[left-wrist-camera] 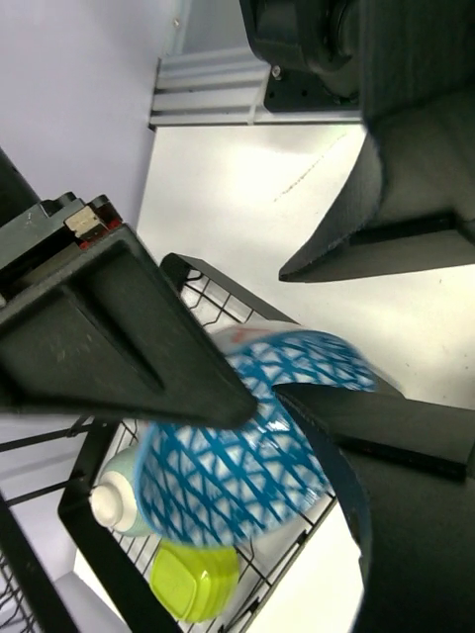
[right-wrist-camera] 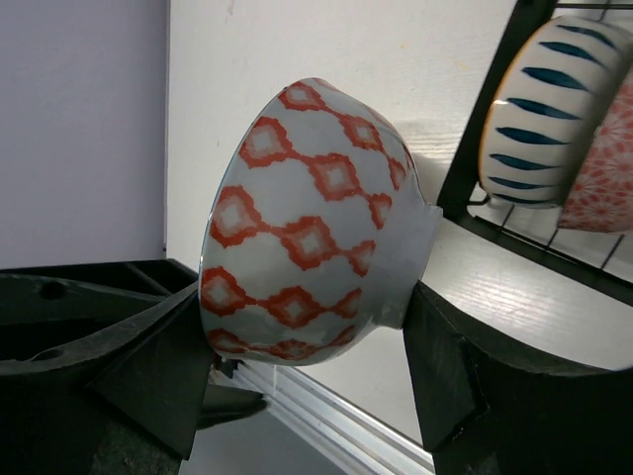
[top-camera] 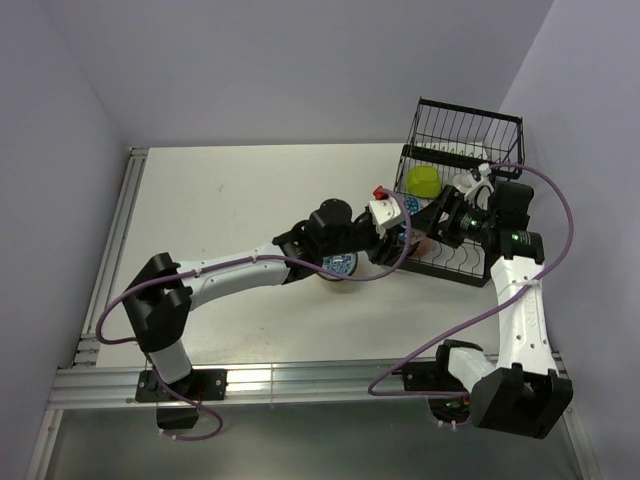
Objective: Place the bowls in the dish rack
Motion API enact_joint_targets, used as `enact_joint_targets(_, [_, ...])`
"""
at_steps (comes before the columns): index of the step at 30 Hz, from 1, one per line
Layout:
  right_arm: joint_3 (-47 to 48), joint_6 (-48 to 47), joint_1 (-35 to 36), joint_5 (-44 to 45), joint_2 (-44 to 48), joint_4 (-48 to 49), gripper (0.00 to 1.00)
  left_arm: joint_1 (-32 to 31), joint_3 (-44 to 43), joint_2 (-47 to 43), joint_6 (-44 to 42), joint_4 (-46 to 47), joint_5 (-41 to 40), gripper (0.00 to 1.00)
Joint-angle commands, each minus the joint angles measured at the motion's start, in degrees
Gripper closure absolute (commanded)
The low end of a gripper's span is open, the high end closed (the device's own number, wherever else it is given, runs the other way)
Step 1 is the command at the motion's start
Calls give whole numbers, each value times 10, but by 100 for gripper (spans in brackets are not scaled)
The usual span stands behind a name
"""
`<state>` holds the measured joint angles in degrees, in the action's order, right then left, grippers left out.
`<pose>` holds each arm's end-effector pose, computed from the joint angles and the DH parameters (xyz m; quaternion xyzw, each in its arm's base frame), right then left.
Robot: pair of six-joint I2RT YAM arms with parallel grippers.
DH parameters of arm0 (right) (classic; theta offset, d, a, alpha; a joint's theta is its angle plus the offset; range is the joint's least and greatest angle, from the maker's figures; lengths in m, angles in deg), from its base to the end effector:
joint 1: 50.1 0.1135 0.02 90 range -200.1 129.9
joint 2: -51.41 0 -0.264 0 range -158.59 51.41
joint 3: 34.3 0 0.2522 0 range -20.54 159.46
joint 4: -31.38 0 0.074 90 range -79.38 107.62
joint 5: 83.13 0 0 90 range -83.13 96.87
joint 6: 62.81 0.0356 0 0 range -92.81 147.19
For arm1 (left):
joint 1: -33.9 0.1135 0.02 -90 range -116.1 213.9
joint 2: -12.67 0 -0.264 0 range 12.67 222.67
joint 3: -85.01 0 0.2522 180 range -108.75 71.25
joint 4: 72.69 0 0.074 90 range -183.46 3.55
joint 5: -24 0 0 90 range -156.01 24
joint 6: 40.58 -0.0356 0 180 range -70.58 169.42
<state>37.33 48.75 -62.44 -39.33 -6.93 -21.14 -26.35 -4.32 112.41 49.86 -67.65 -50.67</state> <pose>0.2041 -0.0183 0.3338 0.0814 0.8439 0.3850 0.3646 0.2005 -0.3698 0.3180 0.4432 0.5905 -0.4222 0.5260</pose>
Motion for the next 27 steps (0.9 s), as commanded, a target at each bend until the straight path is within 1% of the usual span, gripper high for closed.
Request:
enact_joint_targets(1, [39, -28, -31, -30, 8, 0, 100, 12, 14, -50, 31, 18, 27, 49])
enact_joint_targets(2, [42, -46, -41, -36, 7, -6, 100, 13, 17, -53, 32, 18, 29, 48])
enact_joint_targets(4, [55, -71, -70, -54, 5, -43, 100, 18, 22, -60, 37, 11, 37, 42])
enact_joint_targets(5, [59, -105, -80, -57, 4, -59, 100, 21, 22, -61, 39, 7, 42, 38])
enact_joint_targets(6, [65, -125, -99, -56, 4, -92, 100, 23, 21, -63, 44, 2, 47, 32])
enact_joint_targets(8, [75, -177, -116, -53, 4, -123, 100, 31, 19, -68, 48, -13, 57, 24])
enact_joint_targets(9, [78, -196, -125, -52, 3, -150, 100, 34, 19, -69, 55, -18, 58, 18])
enact_joint_targets(10, [85, -233, -138, -44, 2, -163, 100, 40, 21, -74, 58, -20, 61, 15])
enact_joint_targets(11, [88, -249, -144, -41, -1, -176, 100, 43, 21, -74, 61, -26, 66, 12])
enact_joint_targets(12, [93, -265, -148, -41, -7, -202, 100, 47, 21, -76, 65, -30, 69, 6])
enact_joint_targets(15, [110, -322, -163, -29, -27, -242, 100, 58, 20, -82, 73, -43, 78, 1])
enact_joint_targets(17, [117, -360, -175, -14, -47, -259, 100, 68, 20, -88, 82, -51, 84, 1])
enact_joint_targets(20, [115, -393, -191, 3, -69, -258, 100, 85, 18, -92, 92, -70, 95, 1])
enact_joint_targets(27, [140, -412, -194, 65, -110, -232, 100, 144, 10, -107, 105, -109, 106, 0])
